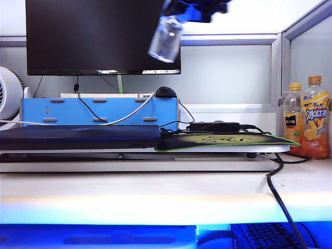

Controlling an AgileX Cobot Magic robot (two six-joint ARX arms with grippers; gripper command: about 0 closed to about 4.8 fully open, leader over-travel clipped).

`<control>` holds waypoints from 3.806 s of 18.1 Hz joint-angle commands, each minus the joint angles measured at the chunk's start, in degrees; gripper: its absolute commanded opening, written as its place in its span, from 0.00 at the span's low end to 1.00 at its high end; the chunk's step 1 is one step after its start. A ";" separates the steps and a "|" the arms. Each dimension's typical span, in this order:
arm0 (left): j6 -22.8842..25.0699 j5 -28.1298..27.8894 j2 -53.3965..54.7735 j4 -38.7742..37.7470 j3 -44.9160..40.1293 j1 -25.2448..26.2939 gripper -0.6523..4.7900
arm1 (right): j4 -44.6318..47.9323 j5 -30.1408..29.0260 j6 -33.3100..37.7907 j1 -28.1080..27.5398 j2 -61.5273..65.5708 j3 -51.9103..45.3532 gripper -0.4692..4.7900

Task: Pick up the mineral water bottle and place it on the laptop.

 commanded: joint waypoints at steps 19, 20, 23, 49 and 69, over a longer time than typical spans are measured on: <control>0.07 0.17 -0.11 0.07 0.00 0.00 0.12 | -1.81 14.69 -12.31 15.61 18.27 13.16 0.09; 0.09 0.17 -0.11 0.04 0.00 0.00 0.12 | -2.14 14.67 -12.28 15.61 18.29 13.16 0.09; 0.07 0.17 -0.11 0.04 0.00 0.00 0.12 | -2.16 12.81 -12.28 15.74 19.45 13.16 0.09; 0.09 0.17 -0.11 0.04 0.00 0.00 0.12 | -3.41 31.47 -20.09 15.69 -0.72 15.26 0.11; 0.09 0.17 -0.11 0.04 0.00 0.00 0.12 | -59.91 45.48 -19.56 15.52 -50.97 6.32 0.08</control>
